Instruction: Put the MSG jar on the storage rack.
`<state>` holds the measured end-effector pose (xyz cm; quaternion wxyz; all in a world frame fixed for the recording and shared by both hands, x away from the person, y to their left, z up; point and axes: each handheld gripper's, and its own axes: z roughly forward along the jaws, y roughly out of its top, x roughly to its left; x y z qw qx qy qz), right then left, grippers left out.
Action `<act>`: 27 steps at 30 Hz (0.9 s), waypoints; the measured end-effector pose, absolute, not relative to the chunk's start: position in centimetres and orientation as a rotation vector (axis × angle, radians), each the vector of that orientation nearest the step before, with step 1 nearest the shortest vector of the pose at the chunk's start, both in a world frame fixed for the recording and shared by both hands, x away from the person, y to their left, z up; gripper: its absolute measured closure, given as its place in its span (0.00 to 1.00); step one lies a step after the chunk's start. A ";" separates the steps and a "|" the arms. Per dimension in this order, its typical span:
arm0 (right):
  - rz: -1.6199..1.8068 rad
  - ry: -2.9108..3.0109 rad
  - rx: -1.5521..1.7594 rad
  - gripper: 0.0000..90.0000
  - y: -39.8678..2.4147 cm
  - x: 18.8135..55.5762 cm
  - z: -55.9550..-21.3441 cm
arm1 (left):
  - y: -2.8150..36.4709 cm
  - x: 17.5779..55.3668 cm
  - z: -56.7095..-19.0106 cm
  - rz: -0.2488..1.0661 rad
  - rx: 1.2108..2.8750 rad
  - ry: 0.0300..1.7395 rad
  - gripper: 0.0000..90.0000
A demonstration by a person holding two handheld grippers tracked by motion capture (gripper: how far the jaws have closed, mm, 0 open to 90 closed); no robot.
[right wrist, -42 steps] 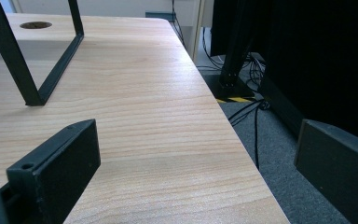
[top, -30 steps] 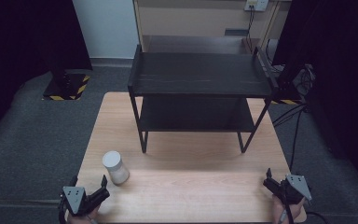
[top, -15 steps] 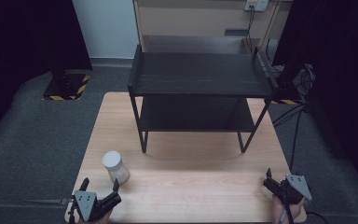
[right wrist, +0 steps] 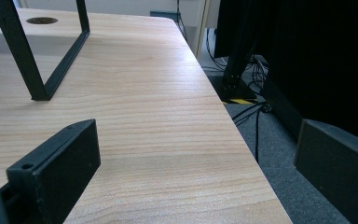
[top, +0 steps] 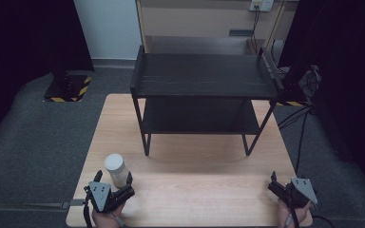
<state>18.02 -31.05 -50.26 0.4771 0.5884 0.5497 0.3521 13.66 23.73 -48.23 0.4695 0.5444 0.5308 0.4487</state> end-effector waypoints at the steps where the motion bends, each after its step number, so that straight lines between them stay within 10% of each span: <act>1: 0.861 1.345 1.437 0.01 -31.1 18.0 -50.2 | 23.5 14.1 -47.9 1.094 1.328 1.317 0.03; 17: 0.864 1.346 1.440 0.01 -31.1 18.0 -50.2 | 23.1 15.2 -47.3 1.140 1.307 1.321 0.35; 27: 0.860 1.349 1.440 0.01 -31.1 18.1 -50.2 | 23.2 15.2 -47.2 1.141 1.329 1.308 0.36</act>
